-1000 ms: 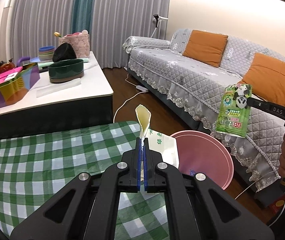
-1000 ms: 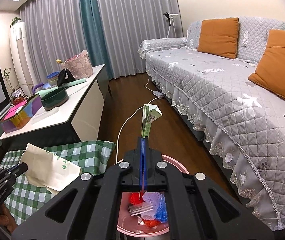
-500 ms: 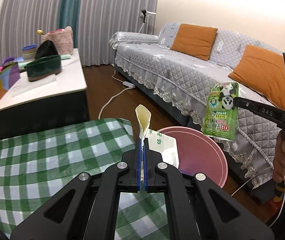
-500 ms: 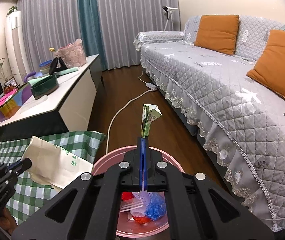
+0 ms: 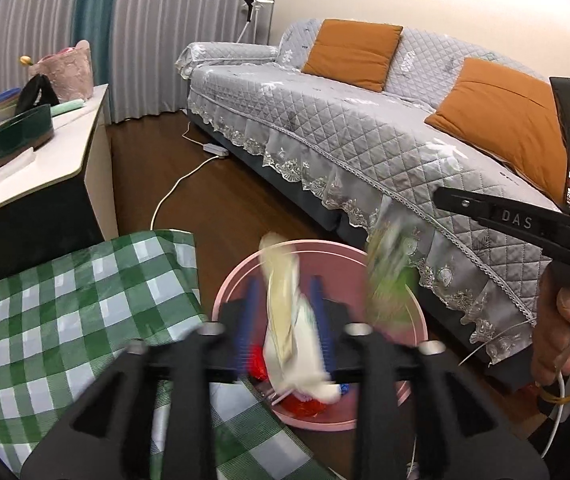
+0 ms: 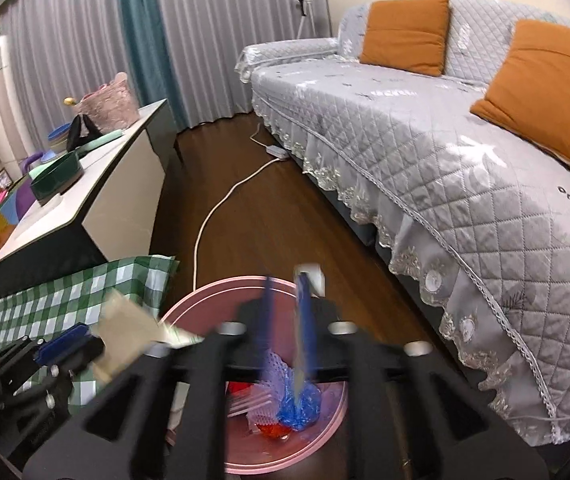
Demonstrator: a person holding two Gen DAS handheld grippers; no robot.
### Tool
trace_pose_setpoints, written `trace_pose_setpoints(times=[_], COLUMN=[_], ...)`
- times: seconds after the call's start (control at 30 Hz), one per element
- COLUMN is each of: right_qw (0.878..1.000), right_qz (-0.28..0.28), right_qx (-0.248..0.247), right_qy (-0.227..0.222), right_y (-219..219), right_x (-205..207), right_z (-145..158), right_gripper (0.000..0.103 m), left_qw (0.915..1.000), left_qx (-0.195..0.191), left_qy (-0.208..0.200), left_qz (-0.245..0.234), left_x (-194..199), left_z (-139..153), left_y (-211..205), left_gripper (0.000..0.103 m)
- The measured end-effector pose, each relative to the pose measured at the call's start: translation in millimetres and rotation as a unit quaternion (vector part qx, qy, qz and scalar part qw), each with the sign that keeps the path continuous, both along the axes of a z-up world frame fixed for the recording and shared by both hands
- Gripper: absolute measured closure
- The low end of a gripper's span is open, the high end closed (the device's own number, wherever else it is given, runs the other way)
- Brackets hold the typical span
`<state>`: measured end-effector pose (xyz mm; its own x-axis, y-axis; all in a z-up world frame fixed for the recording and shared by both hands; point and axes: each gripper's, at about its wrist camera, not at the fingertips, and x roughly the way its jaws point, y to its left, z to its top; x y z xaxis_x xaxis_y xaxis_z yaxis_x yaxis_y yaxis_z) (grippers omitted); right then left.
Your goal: Collect trash
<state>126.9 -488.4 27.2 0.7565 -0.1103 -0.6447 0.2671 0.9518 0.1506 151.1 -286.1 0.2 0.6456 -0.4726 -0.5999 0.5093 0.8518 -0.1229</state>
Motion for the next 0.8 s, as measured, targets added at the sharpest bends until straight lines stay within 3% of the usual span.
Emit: trace_pose_setpoints(times=[0.03, 0.2, 0.3, 0.37, 0.53, 0.67, 0.8], right_qw=[1.000, 1.000, 1.000, 1.000, 0.999, 0.998, 0.995], right_qz=[-0.007, -0.013, -0.010, -0.004, 0.019, 0.034, 0.049], right_qx=[-0.003, 0.004, 0.004, 0.001, 0.002, -0.004, -0.008], right_qy=[-0.002, -0.008, -0.016, -0.021, -0.041, -0.057, -0.086], right_y=[-1.0, -0.9, 5.7, 12.2, 39.4, 66.1, 90.5], right_x=[-1.2, -3.8, -7.5, -10.2, -26.7, -46.9, -73.2], right_z=[0.9, 7.6, 14.8, 20.3, 42.0, 65.2, 89.3], right_gripper=[0.046, 0.045, 0.038, 0.032, 0.017, 0.008, 0.005], left_qw=[1.0000, 0.9999, 0.9996, 0.9992, 0.9979, 0.9960, 0.9921], left_qx=[0.002, 0.003, 0.006, 0.007, 0.007, -0.016, -0.029], left_qy=[-0.001, -0.006, -0.016, -0.026, -0.048, -0.065, -0.079], left_qz=[0.001, 0.013, 0.022, 0.028, 0.043, 0.059, 0.093], left_x=[-1.3, -11.4, -23.1, -34.2, -68.4, -101.0, -131.2], left_z=[0.8, 12.3, 25.5, 35.8, 59.4, 79.6, 99.3], left_y=[0.4, 11.5, 21.2, 28.8, 53.1, 82.1, 112.5], left_gripper=[0.070, 0.070, 0.068, 0.054, 0.032, 0.013, 0.008])
